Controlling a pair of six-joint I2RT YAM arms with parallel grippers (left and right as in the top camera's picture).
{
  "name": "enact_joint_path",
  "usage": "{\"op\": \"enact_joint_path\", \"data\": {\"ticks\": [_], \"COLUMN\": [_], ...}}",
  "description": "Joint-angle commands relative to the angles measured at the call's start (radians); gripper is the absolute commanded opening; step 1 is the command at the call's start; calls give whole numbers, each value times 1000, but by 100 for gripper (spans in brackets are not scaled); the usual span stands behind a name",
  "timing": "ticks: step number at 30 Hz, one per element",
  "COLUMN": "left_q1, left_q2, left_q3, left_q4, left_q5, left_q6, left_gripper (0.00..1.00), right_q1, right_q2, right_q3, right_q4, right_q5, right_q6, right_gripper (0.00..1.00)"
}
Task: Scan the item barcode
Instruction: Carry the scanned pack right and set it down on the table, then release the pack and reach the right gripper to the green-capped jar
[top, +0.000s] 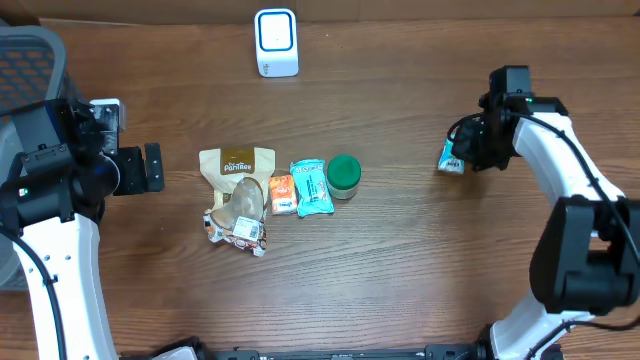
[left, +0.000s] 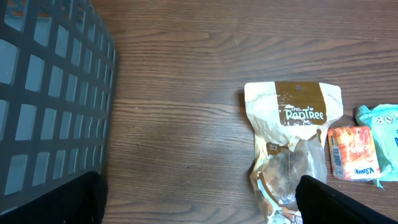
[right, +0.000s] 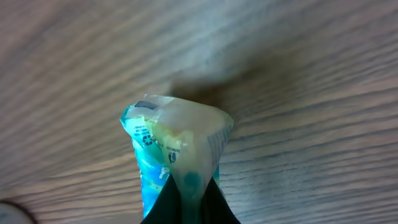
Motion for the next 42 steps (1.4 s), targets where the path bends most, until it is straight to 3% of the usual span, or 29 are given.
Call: {"op": "enact_joint_path", "data": {"ticks": [1,13,15,18,20,25,29,31,37,42], "left_q1": [0,0,0,0,0,0,0,0,0,0], "left_q2": [-2,-2,-2,-2,-2,-2,-2,-2,-2,-2], "left_q3": [11,11,11,11,11,11,11,11,11,11], "left_q4": [0,0,0,0,0,0,0,0,0,0], "left_q5": [-3,-3,-3,-3,-3,-3,-3,-3,-3,-3], "left_q6": [-15,-15,-15,-15,-15,-15,-15,-15,-15,-15], "left_gripper": [100,99,100,99,100,100,100,100,100,100], "right_q1": [-10,-45,-47,-47,-47,-45,-15,21,187,313], "right_q2": [39,66,66,66,66,64,49,38,30,33], "right_q3": [-4,-4,-4,-3,4,121,275,332,387,385], "right_q4": [0,-21,-24,-27,-33,-136,-262,-301,-340,-327], "right_q5": [16,34,34,34,34,26,-84,-138,-142,-143], "right_q6": [4,4,3,0,0,0,-85,-136,-170,-158], "right_gripper": [5,10,24,58,70,71,58,57,78,81]}}
